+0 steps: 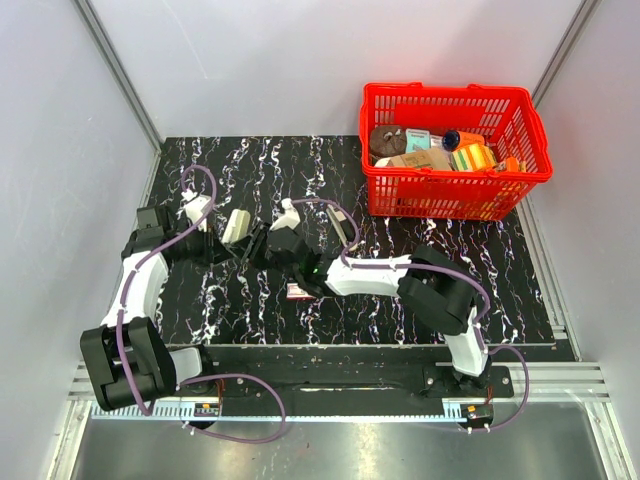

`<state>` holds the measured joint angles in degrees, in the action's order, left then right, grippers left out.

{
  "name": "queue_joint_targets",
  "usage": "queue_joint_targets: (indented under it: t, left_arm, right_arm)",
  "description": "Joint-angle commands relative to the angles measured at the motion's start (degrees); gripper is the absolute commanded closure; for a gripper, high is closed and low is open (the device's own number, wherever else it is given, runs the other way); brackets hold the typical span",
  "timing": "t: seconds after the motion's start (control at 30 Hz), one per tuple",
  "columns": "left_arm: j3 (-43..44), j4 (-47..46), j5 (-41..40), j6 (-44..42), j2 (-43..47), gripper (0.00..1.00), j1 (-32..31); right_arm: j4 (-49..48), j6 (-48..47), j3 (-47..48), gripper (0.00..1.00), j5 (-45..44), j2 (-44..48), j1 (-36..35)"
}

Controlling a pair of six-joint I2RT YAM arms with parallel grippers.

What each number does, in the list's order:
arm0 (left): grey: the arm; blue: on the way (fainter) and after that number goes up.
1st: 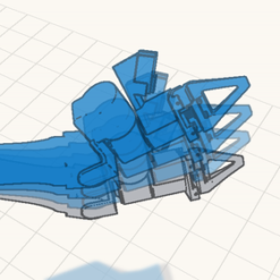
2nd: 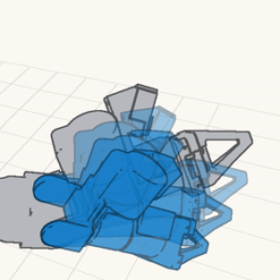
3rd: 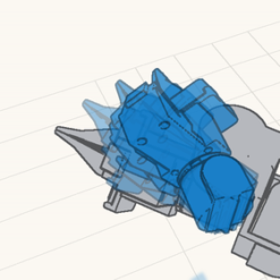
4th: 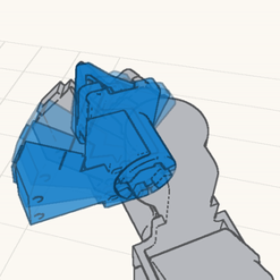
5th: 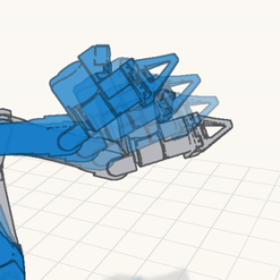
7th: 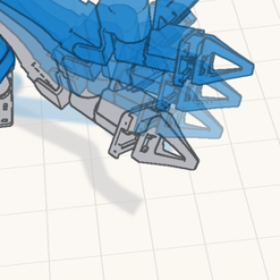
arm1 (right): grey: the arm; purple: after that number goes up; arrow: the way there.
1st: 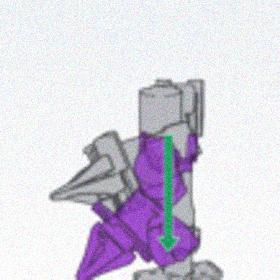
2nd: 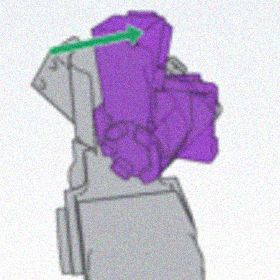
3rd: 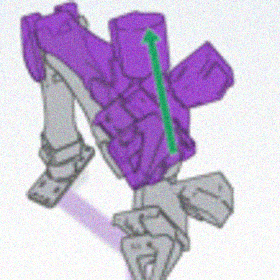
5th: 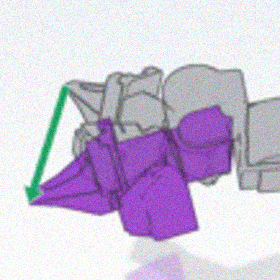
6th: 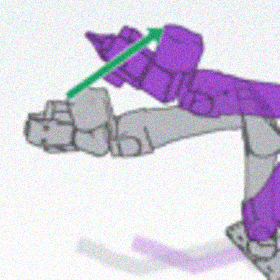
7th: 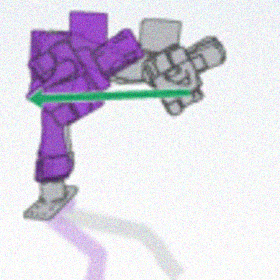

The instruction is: Unload the staples from the stapler

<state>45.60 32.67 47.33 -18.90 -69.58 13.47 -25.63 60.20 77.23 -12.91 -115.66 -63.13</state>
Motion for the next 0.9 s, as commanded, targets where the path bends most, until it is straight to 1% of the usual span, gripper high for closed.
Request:
queue_joint_targets:
  t: [0.0,0.03,0.07,0.23,0.5,0.7,0.87]
  left_arm:
    - [1.07,-1.64,0.4,-2.98,2.43,0.95,0.24]
    - [1.15,-1.2,0.05,-3.6,2.61,1.0,0.24]
    - [0.98,-0.77,-0.31,-4.21,2.87,1.0,0.24]
    - [0.28,0.99,-2.76,-7.81,4.01,1.0,0.24]
    - [-2.45,0.82,-10.15,-16.25,5.68,1.0,0.24]
    - [-3.33,-0.76,-11.99,-18.63,7.27,1.0,0.06]
    - [-5.52,-5.4,-16.3,-22.31,10.34,1.0,-1.08]
  right_arm:
    - [-4.25,1.14,-2.16,1.0,2.27,4.21,-1.55]
    - [-4.34,1.23,-2.78,1.0,2.27,4.38,-1.64]
    - [-4.43,1.32,-3.31,1.0,2.27,4.65,-1.55]
    - [-3.99,-0.17,-5.86,1.0,2.36,6.75,-1.64]
    - [-4.08,-1.93,-12.63,1.0,2.27,11.15,-1.64]
    - [-4.17,-3.07,-13.34,1.0,4.9,11.07,-1.55]
    - [-2.68,-8.6,-13.68,1.0,8.33,11.59,-1.55]
